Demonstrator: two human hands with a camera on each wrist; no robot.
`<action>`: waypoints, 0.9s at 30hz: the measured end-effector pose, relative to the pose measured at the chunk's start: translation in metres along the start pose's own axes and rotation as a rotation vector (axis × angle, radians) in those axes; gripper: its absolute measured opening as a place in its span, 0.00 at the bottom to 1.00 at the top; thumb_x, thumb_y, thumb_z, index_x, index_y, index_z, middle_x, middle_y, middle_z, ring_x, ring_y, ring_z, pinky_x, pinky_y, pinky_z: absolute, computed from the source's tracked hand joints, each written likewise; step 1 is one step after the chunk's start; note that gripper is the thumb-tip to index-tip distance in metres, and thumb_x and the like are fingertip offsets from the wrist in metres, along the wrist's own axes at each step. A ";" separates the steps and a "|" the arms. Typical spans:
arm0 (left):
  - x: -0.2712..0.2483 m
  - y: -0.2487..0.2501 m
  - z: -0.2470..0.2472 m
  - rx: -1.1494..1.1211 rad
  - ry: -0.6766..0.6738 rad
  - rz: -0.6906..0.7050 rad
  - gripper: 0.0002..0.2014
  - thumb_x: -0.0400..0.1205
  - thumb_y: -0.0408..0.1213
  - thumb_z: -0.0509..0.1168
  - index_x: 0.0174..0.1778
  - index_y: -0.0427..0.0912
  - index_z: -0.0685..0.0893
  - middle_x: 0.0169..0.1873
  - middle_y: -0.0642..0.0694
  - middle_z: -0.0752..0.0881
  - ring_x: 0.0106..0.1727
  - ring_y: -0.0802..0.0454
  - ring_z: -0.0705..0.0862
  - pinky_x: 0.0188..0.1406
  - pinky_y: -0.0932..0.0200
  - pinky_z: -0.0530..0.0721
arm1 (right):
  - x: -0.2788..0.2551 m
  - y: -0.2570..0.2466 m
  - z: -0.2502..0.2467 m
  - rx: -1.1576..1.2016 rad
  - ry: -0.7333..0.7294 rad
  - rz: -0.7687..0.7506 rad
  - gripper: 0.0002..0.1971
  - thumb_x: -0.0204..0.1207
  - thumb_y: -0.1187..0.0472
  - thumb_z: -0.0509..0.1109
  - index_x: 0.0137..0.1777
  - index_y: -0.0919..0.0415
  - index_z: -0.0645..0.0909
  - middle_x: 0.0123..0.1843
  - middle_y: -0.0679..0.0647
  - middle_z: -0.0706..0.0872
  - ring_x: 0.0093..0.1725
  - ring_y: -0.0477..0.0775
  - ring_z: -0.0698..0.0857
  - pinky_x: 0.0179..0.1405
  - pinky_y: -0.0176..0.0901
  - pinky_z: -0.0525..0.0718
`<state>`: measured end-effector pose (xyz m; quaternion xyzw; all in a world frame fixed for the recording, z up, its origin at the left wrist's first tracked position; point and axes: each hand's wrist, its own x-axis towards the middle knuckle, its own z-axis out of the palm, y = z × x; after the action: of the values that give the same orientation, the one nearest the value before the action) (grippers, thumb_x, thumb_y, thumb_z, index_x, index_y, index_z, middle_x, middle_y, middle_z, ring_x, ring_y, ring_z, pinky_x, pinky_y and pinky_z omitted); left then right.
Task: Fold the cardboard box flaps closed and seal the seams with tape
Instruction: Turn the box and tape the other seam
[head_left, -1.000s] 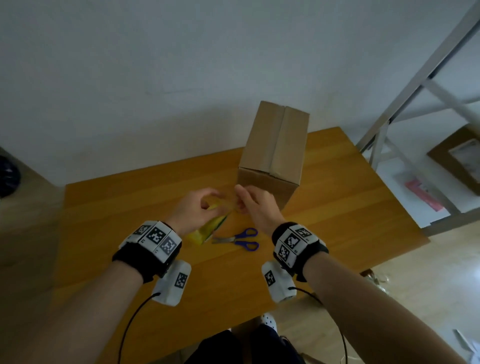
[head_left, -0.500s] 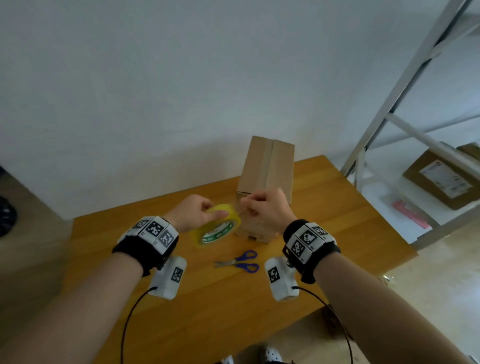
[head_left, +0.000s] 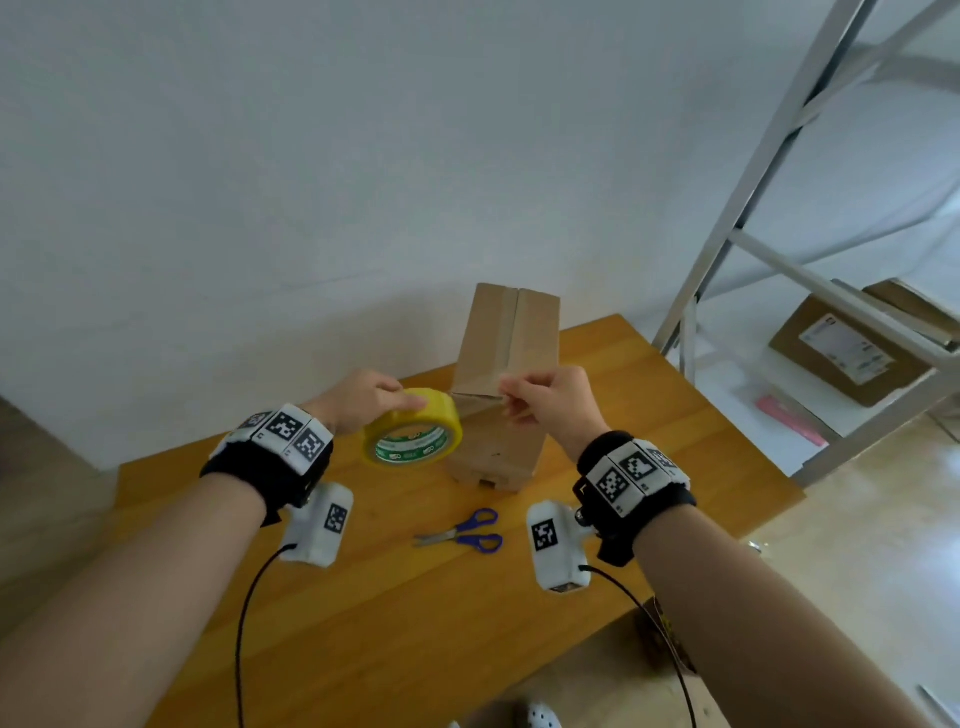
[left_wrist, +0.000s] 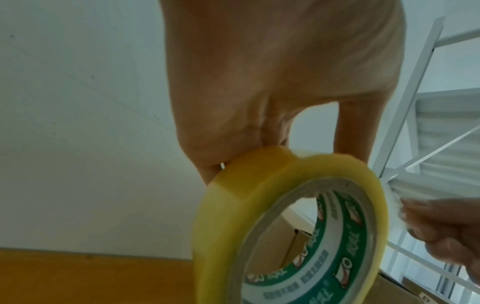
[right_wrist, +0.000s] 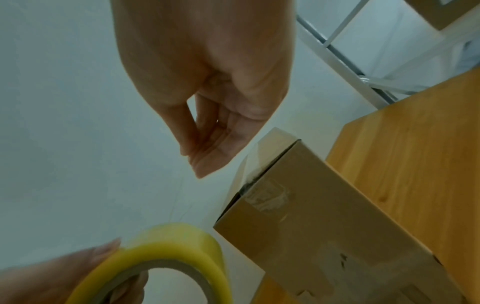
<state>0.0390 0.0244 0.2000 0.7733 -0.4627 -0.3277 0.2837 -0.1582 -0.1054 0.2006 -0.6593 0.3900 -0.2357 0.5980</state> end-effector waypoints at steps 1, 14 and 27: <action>0.002 0.000 -0.001 0.048 0.019 -0.018 0.21 0.76 0.53 0.68 0.25 0.40 0.80 0.19 0.50 0.74 0.22 0.56 0.73 0.24 0.66 0.66 | -0.001 0.000 -0.003 0.035 0.016 0.010 0.11 0.77 0.64 0.72 0.44 0.75 0.86 0.35 0.62 0.87 0.30 0.53 0.85 0.38 0.47 0.90; 0.017 0.007 -0.014 0.288 0.065 -0.073 0.30 0.68 0.64 0.69 0.17 0.46 0.61 0.15 0.52 0.59 0.17 0.54 0.58 0.22 0.60 0.57 | -0.011 0.016 -0.042 0.165 0.126 0.135 0.08 0.78 0.65 0.70 0.43 0.72 0.84 0.32 0.57 0.84 0.26 0.48 0.83 0.28 0.40 0.84; 0.044 0.014 -0.011 0.382 0.057 -0.014 0.30 0.71 0.64 0.65 0.16 0.46 0.64 0.14 0.52 0.61 0.14 0.55 0.57 0.20 0.61 0.60 | -0.005 0.041 -0.044 0.176 0.230 0.297 0.12 0.75 0.61 0.74 0.48 0.72 0.87 0.34 0.56 0.87 0.30 0.50 0.84 0.28 0.40 0.85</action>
<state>0.0562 -0.0193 0.2067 0.8252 -0.5030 -0.2139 0.1423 -0.2051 -0.1270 0.1694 -0.5087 0.5263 -0.2518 0.6331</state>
